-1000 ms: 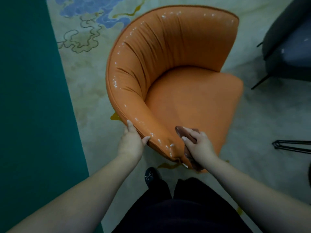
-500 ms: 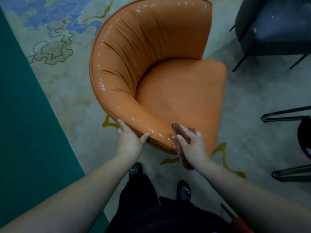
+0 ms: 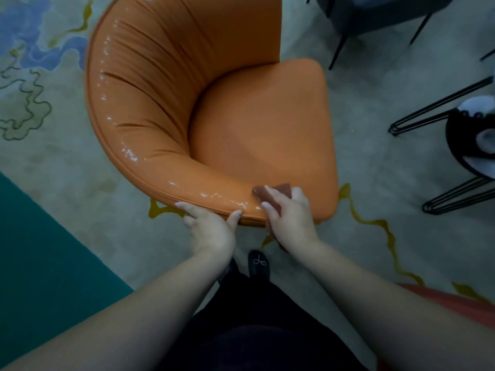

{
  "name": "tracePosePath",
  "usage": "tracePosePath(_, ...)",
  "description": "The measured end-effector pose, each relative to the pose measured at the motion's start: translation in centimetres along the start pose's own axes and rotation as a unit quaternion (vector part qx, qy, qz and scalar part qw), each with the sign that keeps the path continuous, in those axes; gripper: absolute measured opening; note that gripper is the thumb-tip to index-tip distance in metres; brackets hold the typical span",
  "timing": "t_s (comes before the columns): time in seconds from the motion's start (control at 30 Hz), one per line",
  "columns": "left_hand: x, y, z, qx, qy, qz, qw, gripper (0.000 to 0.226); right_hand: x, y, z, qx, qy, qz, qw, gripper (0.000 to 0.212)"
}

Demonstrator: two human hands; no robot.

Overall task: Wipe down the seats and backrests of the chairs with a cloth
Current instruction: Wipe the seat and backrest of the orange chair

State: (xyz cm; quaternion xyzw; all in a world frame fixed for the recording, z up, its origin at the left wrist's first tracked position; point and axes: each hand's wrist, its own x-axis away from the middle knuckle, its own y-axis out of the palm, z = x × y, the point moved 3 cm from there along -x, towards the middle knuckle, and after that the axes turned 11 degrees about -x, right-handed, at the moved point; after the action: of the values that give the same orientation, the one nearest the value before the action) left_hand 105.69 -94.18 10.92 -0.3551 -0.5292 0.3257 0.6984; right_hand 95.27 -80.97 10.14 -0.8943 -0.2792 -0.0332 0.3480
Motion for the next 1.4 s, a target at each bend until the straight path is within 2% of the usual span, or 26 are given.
tracePosePath(0.17, -0.2, -0.2, 0.1, 0.003, -0.012, -0.01, 1.0, 0.132, -0.8, -1.7, 2.2, -0.012, 0.077, -0.014, 0.997, 0.039)
tracePosePath(0.3, -0.1, -0.5, 0.3, 0.015, -0.016, -0.015, 1.0, 0.131, -0.6, -0.6, 0.5, -0.002, 0.057, -0.005, 0.998, 0.039)
tracePosePath(0.43, 0.0, -0.5, 0.2, 0.052, -0.015, -0.022, 0.998, 0.131, -0.5, -0.2, 0.1, 0.001, 0.009, -0.029, 1.0, 0.04)
tracePosePath(0.6, -0.3, -1.1, -0.6, 0.127, -0.007, -0.001, 0.992, 0.129, -1.1, -2.8, 4.1, -0.044, 0.127, -0.004, 0.991, 0.039)
tracePosePath(0.67, -0.8, -1.6, -0.8, 0.142, -0.008, 0.007, 0.99, 0.131, -0.9, -1.9, 2.9, -0.039, 0.096, -0.011, 0.995, 0.039)
tracePosePath(0.77, -1.4, -2.3, -1.1, 0.147, -0.01, 0.009, 0.989, 0.134, -0.6, 0.0, 0.2, -0.014, -0.002, -0.04, 0.999, 0.039)
tracePosePath(0.83, -1.9, -2.8, -1.2, 0.147, -0.013, 0.007, 0.989, 0.134, -0.8, -0.3, 0.4, -0.026, -0.005, -0.048, 0.998, 0.039)
tracePosePath(0.97, -2.8, -3.5, -1.5, 0.139, -0.009, -0.001, 0.99, 0.136, -0.3, -2.6, 3.7, -0.1, 0.092, 0.03, 0.99, 0.038)
tracePosePath(1.17, -2.8, -3.6, -1.3, 0.126, -0.009, -0.012, 0.992, 0.134, 1.5, -2.4, 3.8, -0.137, 0.079, 0.065, 0.985, 0.041)
tracePosePath(1.4, -0.6, -2.3, -1.0, 0.148, -0.017, -0.016, 0.989, 0.127, 3.5, -3.3, 5.4, -0.149, 0.097, 0.069, 0.982, 0.039)
